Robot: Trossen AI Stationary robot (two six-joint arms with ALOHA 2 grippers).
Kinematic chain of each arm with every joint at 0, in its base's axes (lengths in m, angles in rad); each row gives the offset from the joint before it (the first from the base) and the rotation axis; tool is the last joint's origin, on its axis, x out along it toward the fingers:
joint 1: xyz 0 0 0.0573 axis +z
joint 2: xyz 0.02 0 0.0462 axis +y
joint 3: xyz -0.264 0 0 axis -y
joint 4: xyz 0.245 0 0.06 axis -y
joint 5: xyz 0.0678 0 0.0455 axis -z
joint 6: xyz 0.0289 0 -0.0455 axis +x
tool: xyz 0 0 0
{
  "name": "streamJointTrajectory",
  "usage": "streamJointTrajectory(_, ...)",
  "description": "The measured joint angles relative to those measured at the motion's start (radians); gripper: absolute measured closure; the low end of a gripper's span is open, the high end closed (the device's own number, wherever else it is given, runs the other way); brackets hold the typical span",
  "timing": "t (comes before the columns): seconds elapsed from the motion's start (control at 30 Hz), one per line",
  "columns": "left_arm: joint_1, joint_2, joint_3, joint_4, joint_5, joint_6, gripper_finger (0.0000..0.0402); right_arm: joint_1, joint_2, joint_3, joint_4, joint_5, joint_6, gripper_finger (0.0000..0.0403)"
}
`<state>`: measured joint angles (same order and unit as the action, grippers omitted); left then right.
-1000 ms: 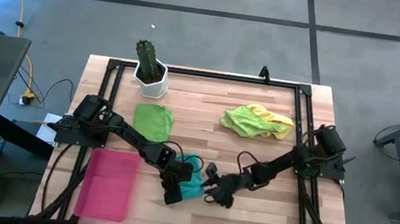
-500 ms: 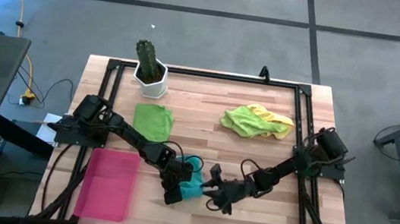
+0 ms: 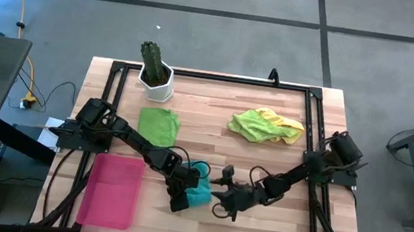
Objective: Roll microfiber towels into tight, uniform cylinder then place into a basket
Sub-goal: Roll the blue towel
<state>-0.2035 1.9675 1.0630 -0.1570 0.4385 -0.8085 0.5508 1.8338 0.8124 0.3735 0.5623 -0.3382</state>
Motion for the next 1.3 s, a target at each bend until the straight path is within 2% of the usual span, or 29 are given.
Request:
streamJointTrajectory(0.1,0.000,0.000,0.000,0.000,0.000,-0.001,0.0398,0.014,-0.060,0.000,-0.121,-0.024,0.093,0.0195)
streamJointTrajectory(0.17,0.000,0.000,0.000,0.001,-0.001,-0.001,0.0398,0.014,-0.103,0.000,-0.151,-0.112,0.199,0.0195)
streamJointTrajectory(0.27,0.000,0.000,0.000,0.004,-0.001,-0.001,0.0398,0.001,-0.127,0.000,-0.095,-0.261,0.290,0.0195)
streamJointTrajectory(0.53,0.001,0.000,0.000,0.005,-0.001,-0.003,0.0398,-0.006,-0.026,0.000,0.109,-0.345,0.095,0.0195)
streamJointTrajectory(0.77,0.001,0.000,0.000,0.005,-0.001,-0.001,0.0398,-0.060,0.068,0.000,0.260,-0.483,0.098,0.0195)
streamJointTrajectory(0.97,0.001,0.000,0.000,0.005,-0.001,-0.001,0.0398,-0.096,0.117,0.000,0.263,-0.518,0.131,0.0195)
streamJointTrajectory(1.3,0.001,0.000,0.000,0.008,-0.001,-0.001,0.0398,-0.115,0.125,0.000,0.229,-0.496,0.137,0.0195)
